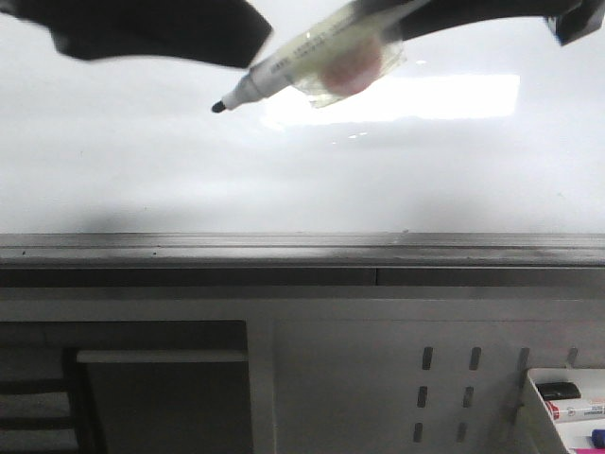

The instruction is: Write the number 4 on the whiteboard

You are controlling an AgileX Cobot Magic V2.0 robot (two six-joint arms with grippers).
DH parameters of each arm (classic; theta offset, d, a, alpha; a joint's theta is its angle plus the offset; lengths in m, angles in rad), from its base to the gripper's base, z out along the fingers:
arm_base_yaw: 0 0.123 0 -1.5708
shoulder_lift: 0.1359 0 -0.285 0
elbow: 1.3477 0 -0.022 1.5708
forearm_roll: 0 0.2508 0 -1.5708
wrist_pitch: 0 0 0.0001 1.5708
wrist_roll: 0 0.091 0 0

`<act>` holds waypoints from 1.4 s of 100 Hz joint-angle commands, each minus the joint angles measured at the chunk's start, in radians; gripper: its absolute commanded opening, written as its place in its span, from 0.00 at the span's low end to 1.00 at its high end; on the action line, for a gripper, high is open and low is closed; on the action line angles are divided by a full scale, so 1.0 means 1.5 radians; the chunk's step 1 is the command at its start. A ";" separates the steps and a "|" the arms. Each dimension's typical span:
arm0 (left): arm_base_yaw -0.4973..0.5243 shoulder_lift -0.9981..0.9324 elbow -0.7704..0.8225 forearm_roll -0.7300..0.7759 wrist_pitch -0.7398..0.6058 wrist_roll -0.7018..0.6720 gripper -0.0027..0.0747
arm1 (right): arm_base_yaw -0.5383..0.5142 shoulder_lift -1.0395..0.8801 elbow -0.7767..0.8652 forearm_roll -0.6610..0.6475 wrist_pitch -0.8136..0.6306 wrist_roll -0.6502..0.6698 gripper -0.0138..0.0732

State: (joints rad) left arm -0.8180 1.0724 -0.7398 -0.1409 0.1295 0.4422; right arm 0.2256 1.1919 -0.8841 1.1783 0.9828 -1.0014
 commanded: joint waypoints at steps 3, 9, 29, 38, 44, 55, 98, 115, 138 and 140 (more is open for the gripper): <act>0.043 -0.056 -0.024 -0.027 -0.037 -0.004 0.58 | 0.002 -0.057 -0.005 0.025 -0.051 -0.015 0.09; 0.077 -0.075 -0.021 -0.044 -0.025 -0.006 0.58 | 0.002 -0.087 0.011 0.020 -0.093 -0.015 0.09; 0.181 -0.150 0.012 -0.114 -0.029 -0.006 0.58 | 0.002 -0.166 0.081 0.019 -0.207 -0.061 0.08; 0.220 -0.185 0.033 -0.146 -0.044 -0.006 0.58 | 0.002 -0.172 0.083 0.022 -0.212 -0.102 0.08; 0.244 -0.202 0.046 -0.168 -0.057 -0.006 0.58 | 0.002 -0.165 0.083 0.046 -0.226 -0.122 0.08; 0.272 -0.224 0.067 -0.186 -0.071 -0.006 0.58 | 0.002 -0.141 0.083 0.114 -0.247 -0.186 0.08; 0.289 -0.229 0.078 -0.203 -0.077 -0.006 0.58 | 0.002 0.027 -0.020 0.235 -0.243 -0.310 0.08; 0.289 -0.229 0.078 -0.203 -0.077 -0.006 0.58 | 0.002 0.057 -0.044 0.235 -0.277 -0.318 0.09; 0.289 -0.229 0.078 -0.203 -0.077 -0.006 0.58 | 0.004 0.090 -0.045 0.223 -0.301 -0.323 0.09; 0.289 -0.229 0.078 -0.203 -0.077 -0.006 0.58 | 0.006 0.094 -0.045 0.222 -0.301 -0.323 0.09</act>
State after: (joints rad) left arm -0.3900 0.7363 -0.5961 -0.4342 0.0860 0.4422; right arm 0.2295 1.3366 -0.9206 1.4856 0.5342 -1.4694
